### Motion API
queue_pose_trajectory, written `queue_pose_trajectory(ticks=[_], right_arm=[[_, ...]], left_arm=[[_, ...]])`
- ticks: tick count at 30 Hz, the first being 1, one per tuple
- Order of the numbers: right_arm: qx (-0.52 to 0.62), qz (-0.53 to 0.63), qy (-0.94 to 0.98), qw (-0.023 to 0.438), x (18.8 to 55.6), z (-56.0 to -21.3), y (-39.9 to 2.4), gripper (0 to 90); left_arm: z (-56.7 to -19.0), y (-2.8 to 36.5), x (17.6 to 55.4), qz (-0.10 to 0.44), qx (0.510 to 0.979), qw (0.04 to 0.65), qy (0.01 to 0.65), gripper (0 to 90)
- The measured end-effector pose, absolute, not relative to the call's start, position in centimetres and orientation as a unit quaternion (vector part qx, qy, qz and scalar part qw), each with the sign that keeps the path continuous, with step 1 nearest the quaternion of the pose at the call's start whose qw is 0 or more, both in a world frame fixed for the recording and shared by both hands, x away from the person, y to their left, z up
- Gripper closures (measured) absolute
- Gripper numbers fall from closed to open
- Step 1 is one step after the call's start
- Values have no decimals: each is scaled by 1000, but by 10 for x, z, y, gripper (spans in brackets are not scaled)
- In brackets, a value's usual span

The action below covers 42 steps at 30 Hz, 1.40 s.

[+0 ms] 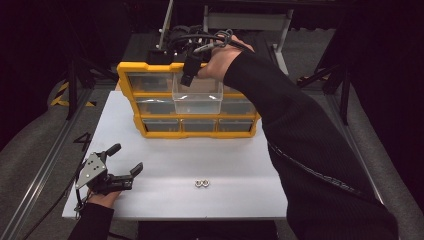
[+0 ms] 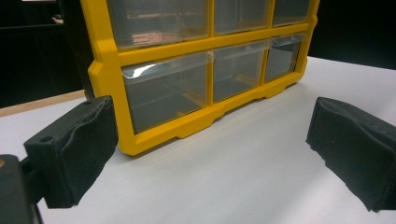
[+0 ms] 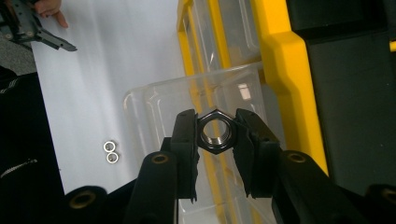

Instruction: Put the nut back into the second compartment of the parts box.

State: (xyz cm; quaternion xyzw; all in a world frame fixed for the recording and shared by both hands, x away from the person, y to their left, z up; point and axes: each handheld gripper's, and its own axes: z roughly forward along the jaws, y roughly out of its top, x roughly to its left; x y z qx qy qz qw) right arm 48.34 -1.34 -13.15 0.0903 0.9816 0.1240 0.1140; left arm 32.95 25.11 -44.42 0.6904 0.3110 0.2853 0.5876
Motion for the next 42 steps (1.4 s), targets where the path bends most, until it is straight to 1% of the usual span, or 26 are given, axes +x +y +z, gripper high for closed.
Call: queue_pose_trajectory(ticks=[13, 20, 31, 42], right_arm=[[86, 117, 985, 90, 497, -169, -6, 699], [86, 109, 987, 75, 502, -182, -2, 699], [80, 110, 989, 61, 504, -183, -2, 698], [75, 115, 989, 61, 504, -181, -3, 677]], left_arm=[[-444, 251, 329, 284, 691, 588, 310, 28], [-444, 251, 329, 284, 691, 588, 311, 28], [-444, 251, 330, 282, 693, 586, 311, 28], [-445, 251, 330, 282, 691, 588, 312, 28]])
